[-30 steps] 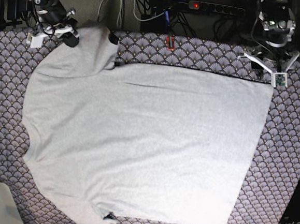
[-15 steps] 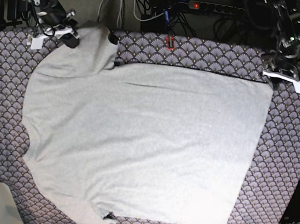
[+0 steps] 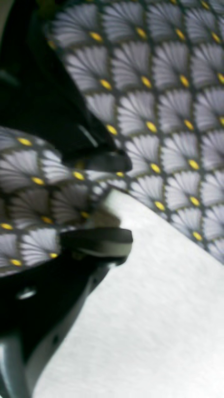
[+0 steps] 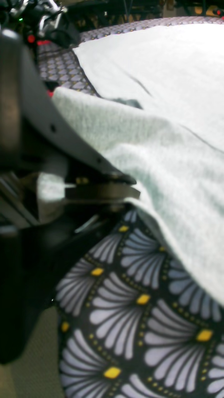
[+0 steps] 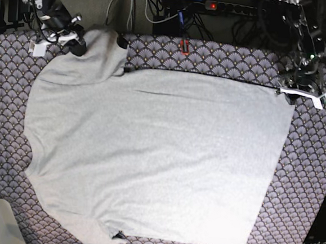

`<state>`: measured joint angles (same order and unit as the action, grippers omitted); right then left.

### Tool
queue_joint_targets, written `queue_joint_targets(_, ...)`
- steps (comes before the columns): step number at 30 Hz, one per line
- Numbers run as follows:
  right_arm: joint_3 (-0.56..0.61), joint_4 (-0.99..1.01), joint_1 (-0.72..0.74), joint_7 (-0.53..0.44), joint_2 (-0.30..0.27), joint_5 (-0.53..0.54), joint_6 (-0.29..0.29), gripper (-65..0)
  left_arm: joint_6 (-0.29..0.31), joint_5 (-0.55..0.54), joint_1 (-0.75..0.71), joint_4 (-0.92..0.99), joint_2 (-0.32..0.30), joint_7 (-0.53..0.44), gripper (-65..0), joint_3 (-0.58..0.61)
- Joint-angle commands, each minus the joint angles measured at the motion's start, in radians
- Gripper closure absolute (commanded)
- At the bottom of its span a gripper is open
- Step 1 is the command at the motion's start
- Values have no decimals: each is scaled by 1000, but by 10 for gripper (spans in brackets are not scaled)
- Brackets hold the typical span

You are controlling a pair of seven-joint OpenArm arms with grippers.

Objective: Fold the T-shirt properly
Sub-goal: 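Grasp the shoulder edge of the grey shirt with both grippers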

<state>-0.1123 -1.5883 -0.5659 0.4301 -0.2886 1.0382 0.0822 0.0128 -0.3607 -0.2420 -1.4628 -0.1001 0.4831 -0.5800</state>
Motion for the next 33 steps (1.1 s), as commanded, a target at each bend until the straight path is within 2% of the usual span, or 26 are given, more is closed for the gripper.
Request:
queue_joint_targets(1,7,22,-18,69,-5,-43,-68,0,3,-4,5,3,-8,6,-288,-2)
queue_joint_targets(7,7,22,-18,69,-7,-43,-68,0,94,-4,17,17,29,13,-286,-2)
queue_joint_targets(10,7,22,-18,69,-7,-43,-68,0,100,-2,11,21,52,15,-285,-2)
queue_joint_targets(16,7,22,-18,69,-21,-43,-68,0,100,-2,-16,20,59,15,-276,-4)
queue_joint_targets(18,7,19,-18,69,-21,-43,-68,0,100,-2,-21,20,55,15,-213,-7)
queue_joint_targets(22,7,12,-18,69,-36,-43,-58,0,98,2,-23,11,50,15,0,-7)
queue_joint_targets(24,13,12,-12,69,-44,-42,12,0,97,5,-23,11,49,15,-17,-7)
queue_joint_targets(26,13,6,-3,69,-54,-42,70,0,97,5,-23,11,49,15,-4,-8)
queue_joint_targets(33,7,-56,1,66,-102,-40,86,0,94,5,-36,-102,58,15,-6,-8)
